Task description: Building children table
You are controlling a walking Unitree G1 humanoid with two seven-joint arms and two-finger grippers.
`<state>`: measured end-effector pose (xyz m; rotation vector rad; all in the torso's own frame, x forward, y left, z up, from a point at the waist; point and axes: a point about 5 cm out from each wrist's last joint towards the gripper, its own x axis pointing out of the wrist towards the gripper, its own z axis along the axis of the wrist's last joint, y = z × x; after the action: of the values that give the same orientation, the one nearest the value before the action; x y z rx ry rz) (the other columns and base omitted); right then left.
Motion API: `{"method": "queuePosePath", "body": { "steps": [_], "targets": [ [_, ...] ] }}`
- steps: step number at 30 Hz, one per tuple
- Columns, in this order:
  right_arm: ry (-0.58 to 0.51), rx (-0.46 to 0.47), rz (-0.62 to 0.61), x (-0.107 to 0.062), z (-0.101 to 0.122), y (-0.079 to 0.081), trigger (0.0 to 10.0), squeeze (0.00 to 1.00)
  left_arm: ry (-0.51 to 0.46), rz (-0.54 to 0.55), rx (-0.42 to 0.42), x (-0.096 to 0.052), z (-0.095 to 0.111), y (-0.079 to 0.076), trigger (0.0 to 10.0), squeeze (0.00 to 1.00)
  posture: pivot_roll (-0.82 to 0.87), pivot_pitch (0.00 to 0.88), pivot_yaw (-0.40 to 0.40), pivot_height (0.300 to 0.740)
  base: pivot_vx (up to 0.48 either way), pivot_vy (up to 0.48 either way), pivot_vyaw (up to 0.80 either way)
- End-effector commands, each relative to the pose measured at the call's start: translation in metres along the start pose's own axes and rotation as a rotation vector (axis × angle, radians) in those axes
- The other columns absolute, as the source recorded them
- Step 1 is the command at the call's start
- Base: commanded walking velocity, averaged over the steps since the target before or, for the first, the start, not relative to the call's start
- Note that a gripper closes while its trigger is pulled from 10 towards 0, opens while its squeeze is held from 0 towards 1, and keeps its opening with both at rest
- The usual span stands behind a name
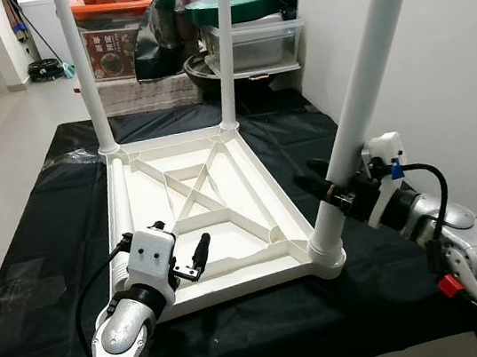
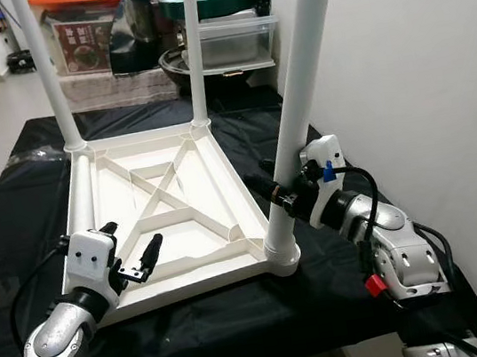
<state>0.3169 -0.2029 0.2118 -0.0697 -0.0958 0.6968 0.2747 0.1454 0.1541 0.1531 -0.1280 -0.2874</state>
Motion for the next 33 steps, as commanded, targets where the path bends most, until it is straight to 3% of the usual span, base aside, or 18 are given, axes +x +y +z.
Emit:
{"method": "queuePosePath", "body": {
  "steps": [1,10,19,28,33],
  "targets": [
    [0.043,0.005,-0.024,-0.007,-0.01,-0.005,10.0,0.0,0.014,-0.009,0.012,0.001,-0.004,-0.001,10.0,0.0,0.06,0.0,-0.087,0.74,0.0,0.0,0.0],
    [0.05,-0.011,-0.042,-0.006,-0.011,-0.011,10.0,0.0,0.016,-0.016,0.007,0.002,-0.005,-0.004,10.0,0.0,0.06,0.0,-0.09,0.74,0.0,0.0,0.0],
    [0.065,0.005,0.01,0.001,-0.024,0.01,10.0,0.0,0.018,-0.026,0.004,0.003,-0.008,-0.007,10.0,0.0,0.05,0.0,-0.088,0.74,0.0,0.0,0.0],
    [0.095,0.007,0.034,-0.001,-0.032,0.016,10.0,0.0,0.018,-0.03,0.002,0.003,-0.009,-0.007,10.0,0.0,0.05,0.0,-0.092,0.74,0.0,0.0,0.0],
    [0.102,0.079,0.051,-0.001,-0.034,0.021,10.0,0.0,0.022,-0.035,-0.005,0.003,-0.01,-0.009,10.0,0.0,0.05,0.0,-0.092,0.74,0.0,0.0,0.0]
  ]
}}
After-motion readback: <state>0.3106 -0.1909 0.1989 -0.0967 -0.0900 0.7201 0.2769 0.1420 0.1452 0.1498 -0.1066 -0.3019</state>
